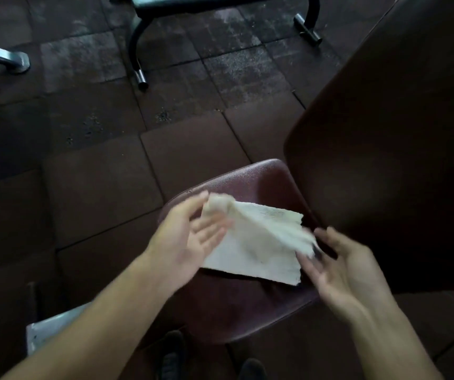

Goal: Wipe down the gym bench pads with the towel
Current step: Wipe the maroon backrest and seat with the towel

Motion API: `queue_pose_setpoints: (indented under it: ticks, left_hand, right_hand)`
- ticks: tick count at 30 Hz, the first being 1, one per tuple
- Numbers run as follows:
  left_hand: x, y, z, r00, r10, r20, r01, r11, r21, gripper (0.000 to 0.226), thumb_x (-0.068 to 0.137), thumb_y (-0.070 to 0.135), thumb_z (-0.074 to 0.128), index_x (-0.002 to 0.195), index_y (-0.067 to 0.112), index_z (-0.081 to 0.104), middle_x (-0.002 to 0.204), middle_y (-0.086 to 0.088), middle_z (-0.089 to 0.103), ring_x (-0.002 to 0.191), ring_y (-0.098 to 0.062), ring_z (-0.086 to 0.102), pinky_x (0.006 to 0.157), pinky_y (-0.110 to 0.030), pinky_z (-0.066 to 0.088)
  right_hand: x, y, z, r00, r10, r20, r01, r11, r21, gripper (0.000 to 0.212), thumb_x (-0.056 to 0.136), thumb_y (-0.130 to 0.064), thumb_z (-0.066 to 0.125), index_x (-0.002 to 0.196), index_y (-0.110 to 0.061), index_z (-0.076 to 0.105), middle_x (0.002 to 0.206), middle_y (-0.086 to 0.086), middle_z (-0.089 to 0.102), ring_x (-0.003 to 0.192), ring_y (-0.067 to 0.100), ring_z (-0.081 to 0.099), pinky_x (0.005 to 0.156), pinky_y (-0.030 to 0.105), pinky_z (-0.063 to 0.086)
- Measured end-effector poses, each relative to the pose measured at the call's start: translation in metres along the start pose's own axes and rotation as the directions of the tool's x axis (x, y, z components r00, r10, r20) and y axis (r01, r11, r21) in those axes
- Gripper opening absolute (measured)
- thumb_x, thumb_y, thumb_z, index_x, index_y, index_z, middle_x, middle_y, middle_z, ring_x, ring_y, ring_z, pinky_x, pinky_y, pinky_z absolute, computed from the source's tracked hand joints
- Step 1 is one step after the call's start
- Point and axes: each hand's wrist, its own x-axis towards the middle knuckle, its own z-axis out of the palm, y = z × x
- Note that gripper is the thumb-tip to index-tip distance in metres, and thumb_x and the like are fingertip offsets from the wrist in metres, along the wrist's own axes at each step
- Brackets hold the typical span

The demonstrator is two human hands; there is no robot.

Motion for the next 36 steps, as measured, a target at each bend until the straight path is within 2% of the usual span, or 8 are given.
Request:
queue_pose_setpoints:
  ticks: [5,8,10,12,22,28,32,36]
  left_hand:
    - [0.045,-0.008,-0.003,0.892,0.450,-0.048,-0.351,0.755,0.554,0.044,0.089,0.037,0.067,0.130,0.030,0.053,0.118,0.005,0.067,0.106,-0.013,0.065,0.101,-0.037,0.048]
    - [0.043,-0.049,-0.029,0.784,0.617,0.058,-0.248,0.226,0.942,0.039,0.085,0.040,0.069,0.120,0.032,0.052,0.118,0.009,0.054,0.109,-0.014,0.055,0.094,-0.036,0.046]
    - [0.039,-0.063,-0.042,0.838,0.546,0.012,-0.158,0.221,0.962,0.043,0.086,0.044,0.067,0.122,0.031,0.048,0.118,0.006,0.052,0.109,-0.016,0.054,0.087,-0.033,0.043]
    - [0.038,-0.065,-0.046,0.870,0.494,-0.013,-0.134,0.262,0.956,0.044,0.086,0.046,0.068,0.122,0.029,0.047,0.112,0.005,0.057,0.105,-0.016,0.055,0.081,-0.031,0.041]
    - [0.040,-0.033,-0.030,0.945,0.326,0.016,-0.260,0.723,0.641,0.043,0.079,0.038,0.080,0.114,0.038,0.054,0.072,0.001,0.056,0.063,-0.009,0.057,0.064,-0.029,0.048]
    - [0.006,0.026,0.021,0.853,0.509,0.112,-0.491,0.714,0.499,0.019,0.079,0.042,0.076,0.078,0.024,0.069,0.068,-0.001,0.062,0.054,-0.010,0.057,0.053,-0.023,0.046]
    - [0.000,0.051,0.039,0.896,0.381,0.227,-0.433,0.639,0.636,0.041,0.072,0.054,0.078,0.078,0.014,0.073,0.067,0.003,0.068,0.063,-0.010,0.066,0.065,-0.026,0.056]
    - [0.040,0.030,0.028,0.892,0.417,0.175,-0.309,0.279,0.909,0.060,0.071,0.059,0.079,0.120,0.027,0.067,0.099,0.011,0.069,0.100,-0.007,0.064,0.092,-0.027,0.050]
  right_hand:
    - [0.033,0.026,0.017,0.963,-0.266,-0.044,0.245,0.931,-0.272,0.039,0.094,-0.033,0.067,0.129,-0.022,0.054,0.132,0.006,0.059,0.108,0.022,0.064,0.094,0.038,0.048]
    - [0.043,0.068,0.005,0.668,-0.647,0.367,0.604,0.184,-0.776,0.042,0.088,-0.030,0.073,0.124,-0.032,0.053,0.135,-0.005,0.052,0.115,0.017,0.054,0.099,0.037,0.044]
    - [0.057,0.091,-0.006,0.540,-0.485,0.688,0.566,-0.395,-0.723,0.053,0.078,-0.048,0.077,0.124,-0.029,0.057,0.139,0.000,0.050,0.124,0.027,0.051,0.104,0.050,0.043]
    - [0.063,0.100,-0.018,0.604,-0.324,0.728,0.454,-0.612,-0.648,0.078,0.064,-0.063,0.083,0.129,-0.029,0.055,0.143,0.006,0.049,0.129,0.033,0.048,0.104,0.060,0.040]
    - [0.057,0.067,-0.009,0.349,-0.484,0.803,0.608,-0.535,-0.587,0.027,0.086,-0.014,0.055,0.110,-0.012,0.068,0.091,0.001,0.068,0.081,0.026,0.065,0.071,0.039,0.055]
    - [0.006,0.012,0.029,0.593,-0.409,0.694,0.781,0.081,-0.619,0.018,0.100,-0.018,0.062,0.115,-0.028,0.067,0.097,-0.014,0.073,0.087,0.006,0.069,0.072,0.018,0.050]
    - [-0.001,-0.030,0.028,0.801,-0.166,0.575,0.567,0.518,-0.640,0.018,0.099,-0.017,0.059,0.114,-0.021,0.069,0.096,0.004,0.078,0.087,0.023,0.076,0.072,0.038,0.060]
    - [0.054,-0.026,0.017,0.882,-0.187,0.432,0.447,0.042,-0.894,0.010,0.098,-0.022,0.064,0.095,-0.030,0.069,0.084,-0.002,0.074,0.081,0.016,0.071,0.063,0.019,0.052]
